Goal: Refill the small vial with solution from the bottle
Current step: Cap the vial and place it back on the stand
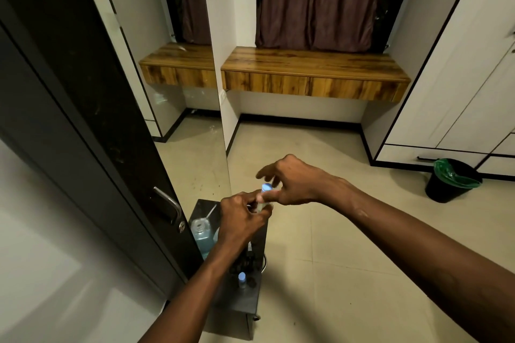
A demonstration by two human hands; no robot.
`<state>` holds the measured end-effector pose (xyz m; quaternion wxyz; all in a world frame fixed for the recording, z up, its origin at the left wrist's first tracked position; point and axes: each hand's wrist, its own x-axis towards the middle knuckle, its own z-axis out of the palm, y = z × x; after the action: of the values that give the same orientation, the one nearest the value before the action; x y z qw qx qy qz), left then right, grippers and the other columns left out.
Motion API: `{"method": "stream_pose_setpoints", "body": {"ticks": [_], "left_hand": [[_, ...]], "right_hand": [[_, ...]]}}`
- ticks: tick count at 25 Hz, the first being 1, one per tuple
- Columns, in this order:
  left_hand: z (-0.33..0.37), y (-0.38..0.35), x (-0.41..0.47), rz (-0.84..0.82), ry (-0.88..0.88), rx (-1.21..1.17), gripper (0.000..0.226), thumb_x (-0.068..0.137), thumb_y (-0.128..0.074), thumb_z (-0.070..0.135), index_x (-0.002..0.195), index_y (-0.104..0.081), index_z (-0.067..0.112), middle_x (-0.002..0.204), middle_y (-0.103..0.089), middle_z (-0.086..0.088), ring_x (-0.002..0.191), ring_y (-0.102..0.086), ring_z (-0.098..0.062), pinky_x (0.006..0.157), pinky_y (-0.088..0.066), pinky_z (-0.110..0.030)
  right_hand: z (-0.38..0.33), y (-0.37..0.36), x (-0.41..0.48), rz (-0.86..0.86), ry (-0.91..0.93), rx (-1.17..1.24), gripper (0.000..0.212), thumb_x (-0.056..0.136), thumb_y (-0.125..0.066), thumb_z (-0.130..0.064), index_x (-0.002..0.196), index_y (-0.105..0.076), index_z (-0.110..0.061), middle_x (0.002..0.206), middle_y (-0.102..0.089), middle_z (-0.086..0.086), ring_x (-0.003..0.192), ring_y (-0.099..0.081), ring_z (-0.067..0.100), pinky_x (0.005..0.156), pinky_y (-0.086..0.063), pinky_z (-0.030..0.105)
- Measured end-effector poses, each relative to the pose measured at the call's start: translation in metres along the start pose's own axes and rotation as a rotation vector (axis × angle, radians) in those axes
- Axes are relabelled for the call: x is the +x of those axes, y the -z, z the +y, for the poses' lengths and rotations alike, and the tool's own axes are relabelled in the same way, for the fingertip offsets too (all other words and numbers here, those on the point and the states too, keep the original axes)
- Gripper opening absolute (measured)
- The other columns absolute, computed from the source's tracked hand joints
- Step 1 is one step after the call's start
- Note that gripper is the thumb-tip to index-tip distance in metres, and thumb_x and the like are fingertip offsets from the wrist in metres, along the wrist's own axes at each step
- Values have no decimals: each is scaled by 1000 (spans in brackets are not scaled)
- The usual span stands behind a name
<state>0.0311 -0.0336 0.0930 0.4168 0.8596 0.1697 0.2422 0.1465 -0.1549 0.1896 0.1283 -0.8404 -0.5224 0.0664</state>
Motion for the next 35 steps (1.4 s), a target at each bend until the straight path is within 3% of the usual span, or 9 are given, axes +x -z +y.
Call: {"method": "stream_pose_setpoints", "body": {"ticks": [3,5,8,12,15,18,22,31,35], "left_hand": [[2,1,1,-7,-10,-4,16,78,-79,39,82,-80,23,62,-70,7,57,-66,-7,60,-57,-32],[2,1,0,-9,-21,2,18,77,-80,38,86,-81,23,66,-72,7,59,-68,-5,61,-58,-31],[0,0,-3,-14,-29,5,18,78,-81,37,84,-80,20,69,-74,6,61,-69,-6,63,-60,-33],[-6,5,-5,7,-10,11,22,79,-78,43,75,-77,21,59,-69,4,55,-66,-12,59,-56,-37],[-8,8,-9,11,-13,40,18,77,-80,40,76,-77,23,59,-68,5,54,-64,-9,58,-55,-33],[-12,10,-11,51,1,49,21,76,-80,41,75,-78,20,59,-68,6,54,-63,-5,57,-53,-31],[-19,20,-12,33,-22,42,19,81,-80,38,72,-75,22,57,-66,4,52,-62,-8,54,-50,-24],[-50,18,-27,88,-17,4,21,77,-82,27,92,-81,13,72,-76,1,62,-69,-10,60,-58,-35],[-91,12,-51,-45,70,53,20,85,-80,36,94,-79,17,74,-66,15,69,-58,10,68,-44,-2]], "right_hand": [[0,3,0,-78,53,-9,32,86,-69,-11,117,-73,-15,103,-76,2,86,-71,16,76,-63,38],[-1,-1,2,-9,4,-83,17,91,-67,-25,96,-78,-12,82,-74,4,70,-67,18,66,-61,40],[-8,-6,1,74,-75,-126,50,95,-59,-55,77,-74,-10,65,-67,7,53,-58,20,54,-54,35],[-13,-6,-1,-85,42,-4,32,87,-69,-22,118,-73,-16,99,-77,0,80,-72,15,73,-62,34],[-15,-16,3,-27,24,-87,16,87,-67,-26,87,-76,-13,74,-72,3,63,-65,22,62,-60,41],[-18,-20,7,76,-62,-171,51,92,-61,-53,66,-69,-10,56,-61,6,49,-53,23,53,-55,39],[-23,-14,8,-41,78,14,30,91,-70,-31,111,-76,-10,97,-78,4,75,-70,15,72,-60,33],[-35,-53,23,-2,85,7,21,77,-63,-16,92,-78,-12,74,-72,5,62,-63,21,62,-58,37],[-32,-105,21,-165,104,88,22,76,-69,-12,96,-78,-17,81,-76,4,65,-60,17,67,-56,32]]}}
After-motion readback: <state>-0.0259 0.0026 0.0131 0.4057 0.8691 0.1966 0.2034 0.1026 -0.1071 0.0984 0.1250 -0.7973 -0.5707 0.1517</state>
